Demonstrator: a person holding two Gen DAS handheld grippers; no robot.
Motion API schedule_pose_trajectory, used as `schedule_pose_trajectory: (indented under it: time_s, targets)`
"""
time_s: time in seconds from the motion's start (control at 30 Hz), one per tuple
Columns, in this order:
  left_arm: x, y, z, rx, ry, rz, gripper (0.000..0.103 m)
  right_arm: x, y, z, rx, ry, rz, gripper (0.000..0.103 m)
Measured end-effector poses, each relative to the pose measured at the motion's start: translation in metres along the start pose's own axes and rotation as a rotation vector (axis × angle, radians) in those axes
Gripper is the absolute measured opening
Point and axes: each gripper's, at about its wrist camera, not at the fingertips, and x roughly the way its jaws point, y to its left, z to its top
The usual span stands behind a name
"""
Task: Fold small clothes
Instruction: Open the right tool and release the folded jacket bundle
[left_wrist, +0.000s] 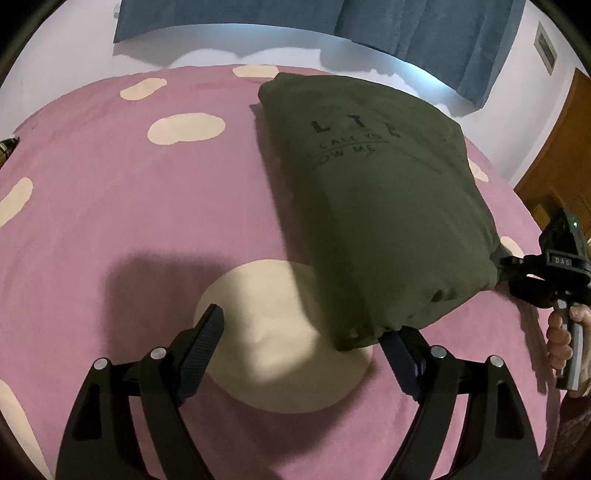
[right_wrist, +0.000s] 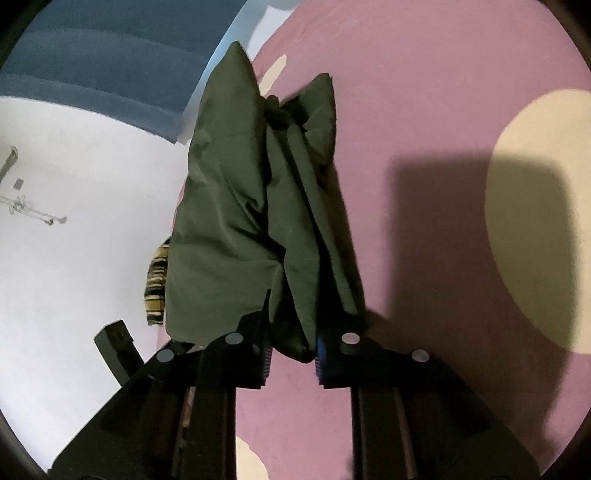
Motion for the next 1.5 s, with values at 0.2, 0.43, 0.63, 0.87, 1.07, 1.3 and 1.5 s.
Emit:
schedule_pose_trajectory:
  time_s: [0.2, 0.43, 0.63, 0.87, 1.07, 1.3, 1.5]
  targets:
    - [0.0, 0.0, 0.0, -0.004, -0.001, 0.0, 0.083, -0.009, -0.001, -0.003, 0.001, -0.007, 0.004, 0.016]
    - [0.003, 0.001, 0.0, -0.007, 0.008, 0.012, 0.083, -0.009, 0.001, -0.003, 0.007, -0.012, 0.011, 0.018]
    - [0.004, 0.0, 0.0, 0.005, 0.017, 0.022, 0.083, -0.013, 0.0, -0.003, 0.011, -0.013, 0.026, 0.023]
    - [0.0, -0.002, -0.003, 0.023, 0.02, 0.016, 0.082, -0.023, 0.016, -0.006, -0.025, -0.03, -0.028, 0.036]
    - [-0.023, -0.003, -0.01, 0.057, 0.004, -0.052, 0.082, -0.034, 0.034, -0.001, -0.069, -0.076, -0.079, 0.046]
    - [-0.064, -0.008, 0.008, 0.101, -0.11, -0.12, 0.083, -0.039, 0.054, 0.036, -0.113, -0.133, -0.066, 0.055]
    - [-0.03, -0.001, 0.071, 0.055, -0.11, -0.127, 0.082, -0.022, 0.067, 0.109, -0.127, -0.203, -0.02, 0.061]
